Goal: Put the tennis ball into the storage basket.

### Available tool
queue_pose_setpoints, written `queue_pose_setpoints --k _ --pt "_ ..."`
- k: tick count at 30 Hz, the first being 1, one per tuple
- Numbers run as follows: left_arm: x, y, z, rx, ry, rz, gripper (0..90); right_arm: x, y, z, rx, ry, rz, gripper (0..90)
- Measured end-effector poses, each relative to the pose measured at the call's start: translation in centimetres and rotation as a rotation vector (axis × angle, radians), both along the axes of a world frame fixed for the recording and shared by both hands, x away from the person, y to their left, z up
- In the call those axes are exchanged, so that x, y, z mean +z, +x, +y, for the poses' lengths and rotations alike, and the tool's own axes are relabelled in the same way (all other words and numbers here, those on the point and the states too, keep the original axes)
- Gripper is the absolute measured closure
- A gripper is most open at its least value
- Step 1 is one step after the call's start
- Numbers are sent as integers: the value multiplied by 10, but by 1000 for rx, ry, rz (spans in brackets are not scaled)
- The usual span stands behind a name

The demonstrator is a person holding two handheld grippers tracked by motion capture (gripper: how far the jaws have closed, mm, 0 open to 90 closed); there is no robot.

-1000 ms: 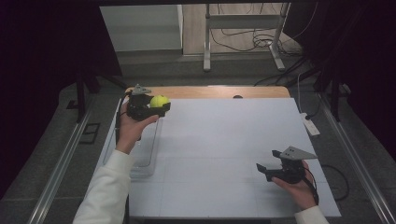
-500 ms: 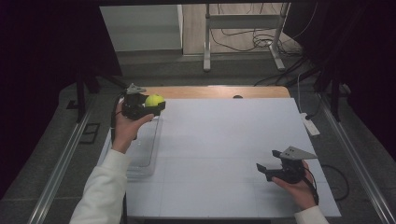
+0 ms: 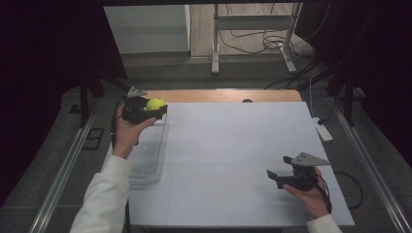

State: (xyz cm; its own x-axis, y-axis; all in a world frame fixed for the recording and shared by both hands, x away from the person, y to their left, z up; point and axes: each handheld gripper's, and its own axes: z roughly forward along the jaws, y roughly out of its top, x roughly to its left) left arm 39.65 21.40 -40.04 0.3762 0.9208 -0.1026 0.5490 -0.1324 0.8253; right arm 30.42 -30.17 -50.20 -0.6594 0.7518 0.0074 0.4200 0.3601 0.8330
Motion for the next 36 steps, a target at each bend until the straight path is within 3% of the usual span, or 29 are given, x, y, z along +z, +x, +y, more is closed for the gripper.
queue_pose_setpoints --k 36 --pt "-21 14 44 142 21 47 264 0 0 0 -1 -1 0 143"
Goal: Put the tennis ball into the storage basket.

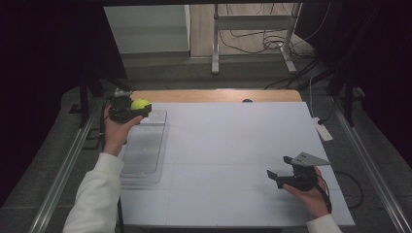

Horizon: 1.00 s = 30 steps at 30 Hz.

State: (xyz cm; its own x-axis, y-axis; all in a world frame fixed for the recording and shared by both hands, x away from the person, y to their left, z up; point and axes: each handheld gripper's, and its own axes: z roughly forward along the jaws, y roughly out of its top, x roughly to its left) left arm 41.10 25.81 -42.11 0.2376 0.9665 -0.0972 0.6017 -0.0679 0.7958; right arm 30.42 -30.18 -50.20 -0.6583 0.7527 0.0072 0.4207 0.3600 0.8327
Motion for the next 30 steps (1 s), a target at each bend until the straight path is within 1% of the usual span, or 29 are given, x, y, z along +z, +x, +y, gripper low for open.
queue_pose_setpoints --k 11,18,24,30 --pt "-6 5 8 25 -11 23 264 0 0 -1 0 5 0 143" --pt "-10 7 9 26 -7 38 264 0 0 0 -1 2 0 143" --pt "-12 9 10 22 -14 49 264 0 0 0 1 4 1 143" --pt "-15 11 9 22 -7 62 264 0 0 0 0 5 2 143"
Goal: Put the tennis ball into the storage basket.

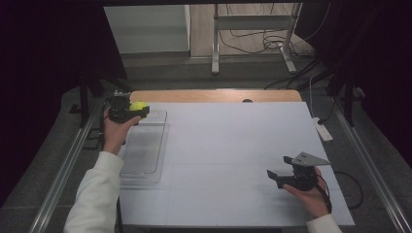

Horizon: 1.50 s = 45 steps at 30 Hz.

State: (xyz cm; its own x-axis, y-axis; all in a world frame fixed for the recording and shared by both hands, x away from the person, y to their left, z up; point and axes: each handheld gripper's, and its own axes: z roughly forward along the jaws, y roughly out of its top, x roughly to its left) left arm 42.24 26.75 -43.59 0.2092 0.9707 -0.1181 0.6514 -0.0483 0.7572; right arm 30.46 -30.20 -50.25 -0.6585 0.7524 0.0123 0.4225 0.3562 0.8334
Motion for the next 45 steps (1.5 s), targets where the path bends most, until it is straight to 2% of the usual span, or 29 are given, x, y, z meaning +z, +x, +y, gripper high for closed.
queue_pose_setpoints --k 30,43,45 --pt "-20 8 2 -22 37 79 265 -1 0 1 2 -3 1 143" --pt "-32 10 6 -10 56 120 264 -1 0 1 2 -4 3 143" --pt "-35 11 5 -4 47 123 264 -1 0 1 2 -4 2 143"
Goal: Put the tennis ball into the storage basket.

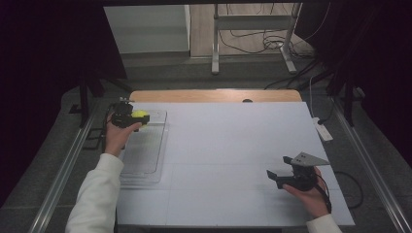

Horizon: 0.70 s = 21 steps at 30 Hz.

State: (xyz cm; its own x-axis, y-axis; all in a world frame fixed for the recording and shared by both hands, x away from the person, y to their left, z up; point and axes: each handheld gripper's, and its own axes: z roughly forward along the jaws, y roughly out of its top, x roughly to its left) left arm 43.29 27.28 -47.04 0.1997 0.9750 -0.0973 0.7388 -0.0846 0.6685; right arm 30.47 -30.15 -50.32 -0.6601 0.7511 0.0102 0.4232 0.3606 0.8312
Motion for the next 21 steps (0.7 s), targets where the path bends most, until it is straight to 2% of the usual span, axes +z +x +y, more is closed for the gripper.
queue_pose_setpoints --k 21 --pt "-19 6 -3 -8 72 76 263 0 0 0 0 -1 2 143"
